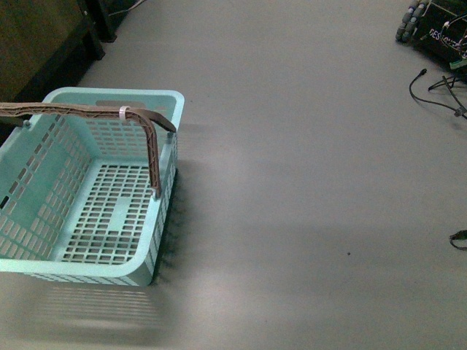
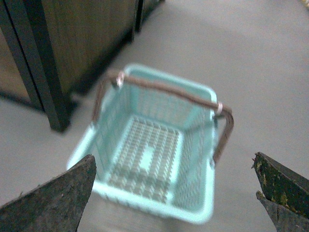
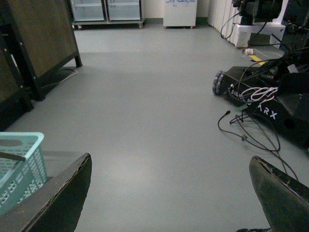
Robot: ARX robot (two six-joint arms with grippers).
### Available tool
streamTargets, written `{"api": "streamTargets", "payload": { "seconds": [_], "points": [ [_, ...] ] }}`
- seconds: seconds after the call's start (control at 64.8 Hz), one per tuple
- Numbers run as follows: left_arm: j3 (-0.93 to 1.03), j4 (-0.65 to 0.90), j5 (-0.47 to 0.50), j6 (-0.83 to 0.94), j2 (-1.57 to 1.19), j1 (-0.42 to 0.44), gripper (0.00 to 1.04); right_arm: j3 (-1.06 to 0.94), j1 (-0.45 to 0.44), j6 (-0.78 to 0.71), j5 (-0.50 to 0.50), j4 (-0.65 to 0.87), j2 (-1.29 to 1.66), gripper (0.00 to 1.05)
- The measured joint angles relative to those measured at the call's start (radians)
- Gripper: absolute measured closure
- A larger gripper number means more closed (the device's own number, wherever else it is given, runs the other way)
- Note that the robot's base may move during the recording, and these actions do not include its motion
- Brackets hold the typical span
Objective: Pick lemon and mango into basket
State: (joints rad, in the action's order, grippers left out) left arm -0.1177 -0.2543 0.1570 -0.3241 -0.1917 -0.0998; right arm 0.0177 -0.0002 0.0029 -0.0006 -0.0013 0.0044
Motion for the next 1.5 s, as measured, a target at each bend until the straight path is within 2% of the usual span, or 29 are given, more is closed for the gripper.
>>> {"api": "streamTargets", "payload": {
  "seconds": [0.108, 0.262, 0.463, 0.602, 0.91, 1.234, 1.496],
  "points": [
    [-0.004, 0.068, -0.01, -0.27, -0.131, -0.055, 0.07, 0.0, 0.0, 0.0, 0.0, 0.0, 0.0, 0.09],
    [-0.029, 0.339, -0.129, -0.523, -0.38, 0.033, 0.07, 0.0, 0.0, 0.0, 0.0, 0.0, 0.0, 0.09],
    [-0.143, 0.766, -0.219, -0.707, -0.913, 0.114, 0.07, 0.0, 0.0, 0.0, 0.0, 0.0, 0.0, 0.09],
    [-0.283, 0.919, -0.212, -0.816, -1.255, 0.116, 0.07, 0.0, 0.0, 0.0, 0.0, 0.0, 0.0, 0.09],
    [-0.608, 0.88, -0.136, -0.924, -1.729, 0.068, 0.07, 0.0, 0.0, 0.0, 0.0, 0.0, 0.0, 0.09],
    [-0.873, 0.808, -0.104, -0.945, -1.926, 0.037, 0.07, 0.0, 0.0, 0.0, 0.0, 0.0, 0.0, 0.09],
    [-0.975, 0.774, -0.085, -0.96, -2.055, 0.01, 0.07, 0.0, 0.0, 0.0, 0.0, 0.0, 0.0, 0.09]
  ]
}}
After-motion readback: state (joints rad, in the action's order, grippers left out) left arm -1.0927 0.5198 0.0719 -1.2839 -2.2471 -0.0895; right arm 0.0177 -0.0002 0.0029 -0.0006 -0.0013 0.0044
